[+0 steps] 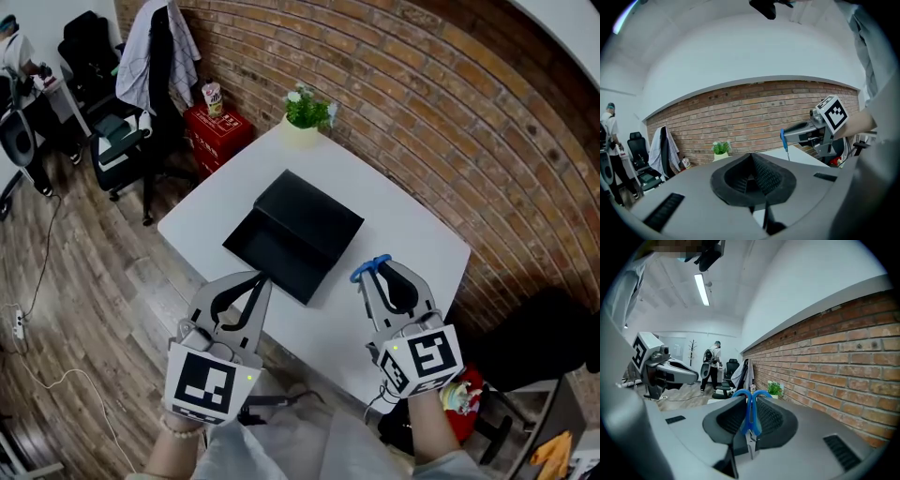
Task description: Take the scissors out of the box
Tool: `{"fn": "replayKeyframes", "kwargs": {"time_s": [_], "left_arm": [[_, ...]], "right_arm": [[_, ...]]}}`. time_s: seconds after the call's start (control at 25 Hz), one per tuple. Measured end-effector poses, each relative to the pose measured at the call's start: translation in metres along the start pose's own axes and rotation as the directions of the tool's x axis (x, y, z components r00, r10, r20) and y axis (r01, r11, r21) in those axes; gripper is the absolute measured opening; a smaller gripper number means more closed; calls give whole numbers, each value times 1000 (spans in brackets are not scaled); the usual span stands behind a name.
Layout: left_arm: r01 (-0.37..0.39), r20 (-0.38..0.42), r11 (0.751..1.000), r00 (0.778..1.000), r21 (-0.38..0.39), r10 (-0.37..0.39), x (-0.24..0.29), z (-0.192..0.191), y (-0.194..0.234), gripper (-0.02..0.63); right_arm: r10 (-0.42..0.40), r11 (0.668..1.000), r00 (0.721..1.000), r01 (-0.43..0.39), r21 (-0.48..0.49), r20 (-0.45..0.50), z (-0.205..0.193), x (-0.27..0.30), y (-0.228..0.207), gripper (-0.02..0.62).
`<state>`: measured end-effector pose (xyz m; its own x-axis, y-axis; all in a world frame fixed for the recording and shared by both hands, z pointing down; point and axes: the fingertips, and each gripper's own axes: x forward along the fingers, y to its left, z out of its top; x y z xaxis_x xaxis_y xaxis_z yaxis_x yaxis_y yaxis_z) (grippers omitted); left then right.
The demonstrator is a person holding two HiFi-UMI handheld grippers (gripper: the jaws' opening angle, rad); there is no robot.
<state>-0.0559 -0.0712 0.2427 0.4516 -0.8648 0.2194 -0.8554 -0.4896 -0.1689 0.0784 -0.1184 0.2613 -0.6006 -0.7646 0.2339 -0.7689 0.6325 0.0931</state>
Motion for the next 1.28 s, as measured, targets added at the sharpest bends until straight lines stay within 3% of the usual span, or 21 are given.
{"fn": "replayKeyframes", "kwargs": {"time_s": [0.68,1.28], "left_arm": [[42,15,999,999,27,-42,-17,10,-56,18],[51,25,998,998,31,-52,-11,19,-71,18]], "right_arm": [[-117,993,992,116,27,37,-6,-102,-13,92],[-91,996,995,91,15,29,-14,-109,-9,92]]}}
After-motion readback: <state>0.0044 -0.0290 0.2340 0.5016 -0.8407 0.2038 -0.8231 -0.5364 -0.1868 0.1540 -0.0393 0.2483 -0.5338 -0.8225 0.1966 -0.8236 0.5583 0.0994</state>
